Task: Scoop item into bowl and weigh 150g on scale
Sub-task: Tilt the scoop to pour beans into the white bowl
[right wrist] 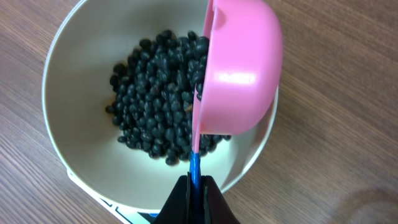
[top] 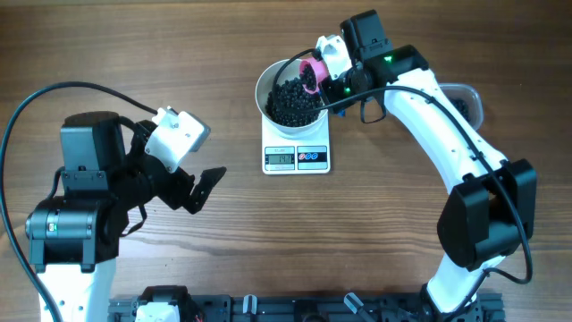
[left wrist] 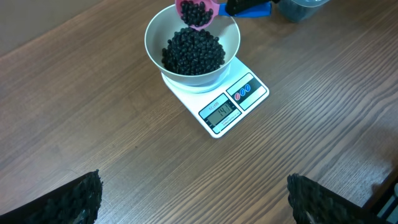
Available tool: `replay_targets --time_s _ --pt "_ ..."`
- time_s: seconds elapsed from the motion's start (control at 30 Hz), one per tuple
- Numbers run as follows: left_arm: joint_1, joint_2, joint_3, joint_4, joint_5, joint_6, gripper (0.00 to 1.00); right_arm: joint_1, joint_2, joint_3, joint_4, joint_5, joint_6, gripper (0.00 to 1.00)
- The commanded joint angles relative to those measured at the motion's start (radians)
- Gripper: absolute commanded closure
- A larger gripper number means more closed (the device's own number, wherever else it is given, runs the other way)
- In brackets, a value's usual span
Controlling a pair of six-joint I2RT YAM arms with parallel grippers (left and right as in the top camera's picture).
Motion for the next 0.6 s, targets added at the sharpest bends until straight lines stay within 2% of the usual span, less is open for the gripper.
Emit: replay_targets --time_s 0.0,0.07,0.13,0.2,0.27,0.37,0.43,0.5,0.57 --pt "0.005 0.001 0.018 -0.001 0.016 0.015 0.0 0.014 -0.035 0.014 0.01 0.054 -0.026 0.96" --pt "0.005 0.001 0.018 -0.001 0.016 0.015 0.0 0.016 -0.035 0.014 0.014 -0.007 -0.011 0.96" --pt "0.005 0.001 0.018 -0.001 0.016 0.015 0.0 0.016 -0.035 0.014 0.01 0.055 -0.037 0.96" --pt "0.005 0.001 0.018 -0.001 0.016 0.016 0.0 0.019 -0.035 0.014 0.031 -0.021 -0.019 0.96" --pt "0.005 0.001 0.018 -0.001 0.016 0.015 0.0 0.02 -0.035 0.014 0.03 0.084 -0.05 0.96" --pt "0.005 0.001 0.018 -0.001 0.016 0.015 0.0 0.02 -0.035 0.014 0.032 -0.001 -0.055 0.96" --pt "0.005 0.001 0.018 -0.001 0.016 0.015 0.0 0.02 -0.035 0.014 0.026 0.101 -0.06 0.96" --pt "0.005 0.001 0.018 -0.001 0.016 0.015 0.0 0.02 -0.035 0.014 0.025 0.0 -0.065 0.96" --pt "0.005 0.001 0.018 -0.001 0.016 0.015 0.0 0.02 -0.035 0.014 0.029 0.086 -0.074 0.96"
